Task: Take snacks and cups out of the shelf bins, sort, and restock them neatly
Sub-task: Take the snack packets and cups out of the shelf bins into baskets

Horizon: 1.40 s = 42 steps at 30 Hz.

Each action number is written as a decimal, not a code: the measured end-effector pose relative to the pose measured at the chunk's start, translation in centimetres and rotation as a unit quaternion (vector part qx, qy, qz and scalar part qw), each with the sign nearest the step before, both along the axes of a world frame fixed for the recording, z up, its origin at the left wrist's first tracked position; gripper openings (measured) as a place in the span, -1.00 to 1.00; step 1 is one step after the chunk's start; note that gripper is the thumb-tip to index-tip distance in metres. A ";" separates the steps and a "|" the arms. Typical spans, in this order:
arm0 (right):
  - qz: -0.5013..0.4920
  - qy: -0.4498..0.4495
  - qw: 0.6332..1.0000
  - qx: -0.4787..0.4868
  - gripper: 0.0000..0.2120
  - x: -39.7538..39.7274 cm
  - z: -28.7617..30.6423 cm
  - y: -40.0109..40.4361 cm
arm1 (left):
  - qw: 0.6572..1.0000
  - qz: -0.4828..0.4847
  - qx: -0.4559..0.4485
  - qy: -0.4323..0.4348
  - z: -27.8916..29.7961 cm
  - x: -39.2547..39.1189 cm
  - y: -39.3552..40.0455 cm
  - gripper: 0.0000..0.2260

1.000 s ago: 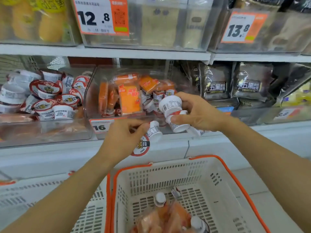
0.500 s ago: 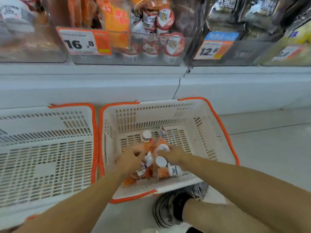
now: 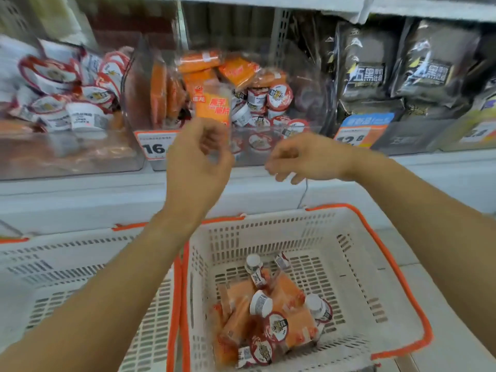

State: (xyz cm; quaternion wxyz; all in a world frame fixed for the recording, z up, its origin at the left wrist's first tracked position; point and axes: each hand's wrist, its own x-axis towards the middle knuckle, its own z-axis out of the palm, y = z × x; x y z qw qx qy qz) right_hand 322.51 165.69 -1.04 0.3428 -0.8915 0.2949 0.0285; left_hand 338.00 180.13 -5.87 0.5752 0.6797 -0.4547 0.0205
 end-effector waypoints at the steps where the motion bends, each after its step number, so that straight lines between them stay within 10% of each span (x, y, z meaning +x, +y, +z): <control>1: -0.016 -0.087 0.996 -0.023 -0.79 0.8 2.1 -0.5 | 1.000 -0.001 -0.013 -0.023 2.0 0.8 -0.4 -0.84; 5: -0.079 -0.305 0.948 -0.045 -0.90 4.1 6.1 -2.2 | 0.990 0.014 0.088 -0.110 6.7 5.0 -3.2 -0.62; 12: -0.045 -0.158 0.977 -0.133 -0.18 8.4 3.6 -5.8 | 0.884 -0.011 0.448 -0.133 6.9 9.3 -8.3 -0.09; 26: -0.068 -0.172 0.983 -0.008 -0.04 14.8 -0.4 -9.6 | 0.929 -0.011 0.349 -0.124 3.8 12.9 -10.3 -0.14; 32: -0.079 -0.249 0.959 0.111 -0.48 15.1 -0.3 -8.5 | 0.946 -0.002 0.313 -0.082 4.8 12.6 -9.4 -0.22; 42: -0.029 -0.081 0.996 0.033 -0.17 14.6 0.1 -6.8 | 0.939 0.013 0.326 -0.107 6.1 12.5 -6.6 -0.20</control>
